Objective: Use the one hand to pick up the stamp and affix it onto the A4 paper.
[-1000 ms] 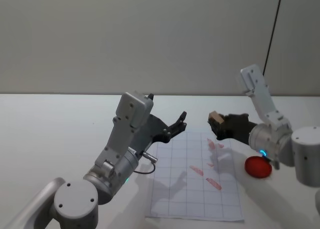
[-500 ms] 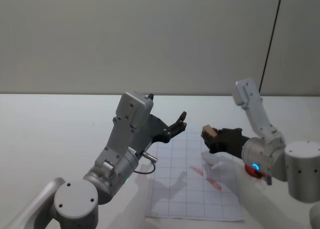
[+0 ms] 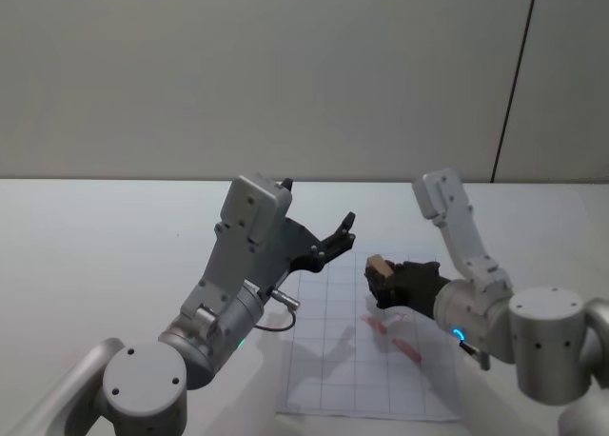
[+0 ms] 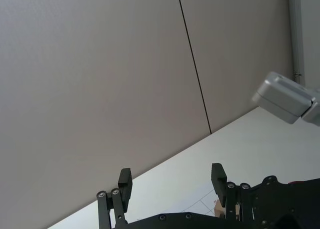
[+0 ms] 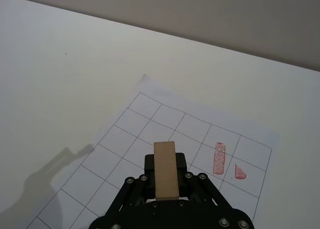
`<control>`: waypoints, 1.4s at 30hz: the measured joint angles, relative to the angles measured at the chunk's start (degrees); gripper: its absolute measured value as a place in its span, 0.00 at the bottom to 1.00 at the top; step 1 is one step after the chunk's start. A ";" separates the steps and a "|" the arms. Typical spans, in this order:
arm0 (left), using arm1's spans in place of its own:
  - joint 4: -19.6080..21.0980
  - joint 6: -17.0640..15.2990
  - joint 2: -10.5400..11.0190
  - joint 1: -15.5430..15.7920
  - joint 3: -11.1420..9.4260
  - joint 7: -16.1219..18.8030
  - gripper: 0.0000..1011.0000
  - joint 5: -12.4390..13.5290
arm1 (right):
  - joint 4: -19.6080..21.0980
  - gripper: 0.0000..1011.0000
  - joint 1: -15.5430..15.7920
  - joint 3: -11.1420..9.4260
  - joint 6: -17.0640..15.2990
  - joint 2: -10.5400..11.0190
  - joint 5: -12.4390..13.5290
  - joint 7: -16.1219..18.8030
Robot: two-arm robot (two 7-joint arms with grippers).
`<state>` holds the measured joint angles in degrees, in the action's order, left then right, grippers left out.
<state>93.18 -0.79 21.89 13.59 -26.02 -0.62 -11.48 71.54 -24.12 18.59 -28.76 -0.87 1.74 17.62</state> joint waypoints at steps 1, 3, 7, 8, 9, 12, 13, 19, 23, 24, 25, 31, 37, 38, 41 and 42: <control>0.00 0.00 0.00 0.00 0.00 0.00 0.99 0.00 | -0.52 0.22 -0.11 0.15 0.20 -0.25 0.02 -0.44; 0.00 0.00 0.00 0.00 0.00 0.00 0.99 0.00 | -1.22 0.22 -0.31 0.32 0.44 -0.55 0.05 -1.12; 0.00 0.00 0.00 0.00 0.00 0.00 0.99 0.00 | -2.86 0.22 -0.84 0.61 0.95 -1.18 0.14 -2.53; 0.00 0.00 0.00 0.00 0.00 0.00 0.99 0.00 | -3.60 0.22 -1.07 0.71 1.12 -1.43 0.20 -2.97; 0.00 0.00 0.00 0.00 0.00 0.00 0.99 0.00 | -3.82 0.22 -1.12 0.73 1.20 -1.50 0.23 -3.20; 0.00 0.00 0.00 0.00 0.00 0.00 0.99 0.00 | -5.09 0.22 -1.50 0.88 1.58 -1.89 0.34 -4.17; 0.00 0.00 0.00 0.00 0.00 0.00 0.99 0.00 | -5.46 0.22 -1.61 0.91 1.65 -1.99 0.37 -4.34; 0.00 0.00 0.00 0.00 0.00 0.00 0.99 0.00 | -7.21 0.22 -2.10 1.06 2.25 -2.50 0.49 -5.45; 0.00 0.00 0.01 0.00 0.00 0.00 0.99 0.00 | -8.00 0.22 -2.28 1.10 2.62 -2.68 0.49 -5.86; 0.00 0.00 0.00 0.00 0.00 0.00 0.99 0.00 | -8.23 0.22 -2.32 1.11 2.79 -2.72 0.49 -5.96; 0.00 0.00 0.00 0.00 0.00 0.00 0.99 0.00 | -8.35 0.22 -2.33 1.12 2.84 -2.74 0.49 -5.99; 0.00 0.00 0.00 0.00 0.00 0.00 0.99 0.00 | -8.93 0.22 -2.35 1.14 3.17 -2.77 0.34 -6.12; 0.00 0.00 0.00 0.00 0.00 0.00 0.99 0.00 | -9.27 0.22 -2.34 1.14 3.47 -2.76 0.18 -6.14; 0.00 0.00 0.00 0.00 0.00 0.00 0.99 0.00 | -9.34 0.22 -2.32 1.14 3.55 -2.75 0.16 -6.13; 0.00 0.00 0.00 0.00 0.00 0.00 0.99 0.00 | -9.48 0.22 -2.28 1.13 3.65 -2.72 0.10 -6.11; 0.00 0.00 0.00 0.00 0.00 0.00 0.99 0.00 | -9.52 0.22 -2.27 1.13 3.66 -2.71 0.08 -6.09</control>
<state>93.17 -0.79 21.89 13.59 -26.02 -0.62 -11.48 62.02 -26.39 19.71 -25.09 -3.58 1.82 11.53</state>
